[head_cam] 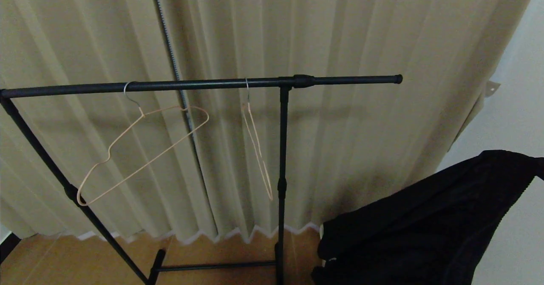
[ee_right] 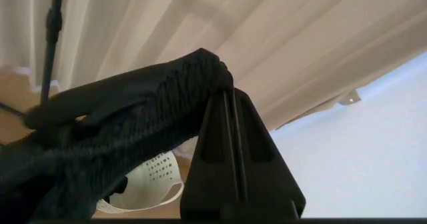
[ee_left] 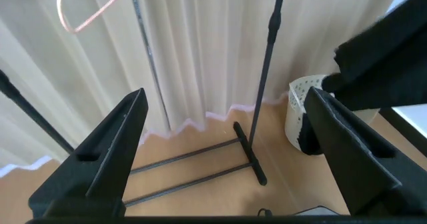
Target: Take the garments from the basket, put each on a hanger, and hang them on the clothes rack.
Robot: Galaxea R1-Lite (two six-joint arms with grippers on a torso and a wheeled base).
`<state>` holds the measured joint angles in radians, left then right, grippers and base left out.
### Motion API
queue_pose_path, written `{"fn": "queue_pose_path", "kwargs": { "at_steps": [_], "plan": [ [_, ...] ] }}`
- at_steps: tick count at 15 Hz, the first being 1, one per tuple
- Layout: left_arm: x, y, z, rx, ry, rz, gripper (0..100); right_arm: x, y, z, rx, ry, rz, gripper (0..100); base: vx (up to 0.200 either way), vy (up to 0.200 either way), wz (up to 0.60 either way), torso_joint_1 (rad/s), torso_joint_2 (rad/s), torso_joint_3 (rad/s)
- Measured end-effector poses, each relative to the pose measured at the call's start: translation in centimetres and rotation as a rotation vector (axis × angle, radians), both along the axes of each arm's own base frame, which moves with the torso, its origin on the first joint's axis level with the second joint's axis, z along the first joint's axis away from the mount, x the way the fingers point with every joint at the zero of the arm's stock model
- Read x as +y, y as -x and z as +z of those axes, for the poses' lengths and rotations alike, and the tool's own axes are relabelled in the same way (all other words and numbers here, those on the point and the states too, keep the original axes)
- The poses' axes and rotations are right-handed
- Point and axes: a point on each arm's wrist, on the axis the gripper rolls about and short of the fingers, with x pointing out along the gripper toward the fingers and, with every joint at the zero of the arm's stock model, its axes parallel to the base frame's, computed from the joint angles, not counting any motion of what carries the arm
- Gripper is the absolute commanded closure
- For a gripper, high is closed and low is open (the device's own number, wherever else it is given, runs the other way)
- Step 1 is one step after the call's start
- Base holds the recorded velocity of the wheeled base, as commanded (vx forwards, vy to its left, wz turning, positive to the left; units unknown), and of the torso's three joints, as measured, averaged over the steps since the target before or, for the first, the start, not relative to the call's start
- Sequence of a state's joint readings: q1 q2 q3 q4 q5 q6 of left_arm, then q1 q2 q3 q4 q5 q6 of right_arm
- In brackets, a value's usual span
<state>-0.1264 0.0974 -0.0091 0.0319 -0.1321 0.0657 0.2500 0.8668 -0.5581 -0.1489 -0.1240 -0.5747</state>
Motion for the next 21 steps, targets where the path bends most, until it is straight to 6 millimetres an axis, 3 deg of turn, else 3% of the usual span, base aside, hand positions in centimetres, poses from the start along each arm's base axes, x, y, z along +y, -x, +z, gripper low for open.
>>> {"fn": "queue_pose_path", "kwargs": {
  "at_steps": [2, 17, 21],
  "plan": [
    [0.00, 0.00, -0.01, 0.001, 0.001, 0.001, 0, -0.01, 0.01, -0.01, 0.001, 0.000, 0.000, 100, -0.200, 0.200, 0.00, 0.007, 0.01, -0.005],
    [0.00, 0.00, 0.00, 0.001, 0.001, -0.001, 0, -0.02, 0.10, -0.10, 0.003, 0.001, 0.000, 100, 0.000, 0.200, 0.00, 0.001, 0.00, 0.004],
    [0.00, -0.01, -0.01, 0.002, 0.001, 0.000, 0, 0.02, 0.00, -0.25, 0.010, 0.004, 0.004, 100, 0.000, 0.000, 0.00, 0.000, 0.00, 0.000]
  ]
}}
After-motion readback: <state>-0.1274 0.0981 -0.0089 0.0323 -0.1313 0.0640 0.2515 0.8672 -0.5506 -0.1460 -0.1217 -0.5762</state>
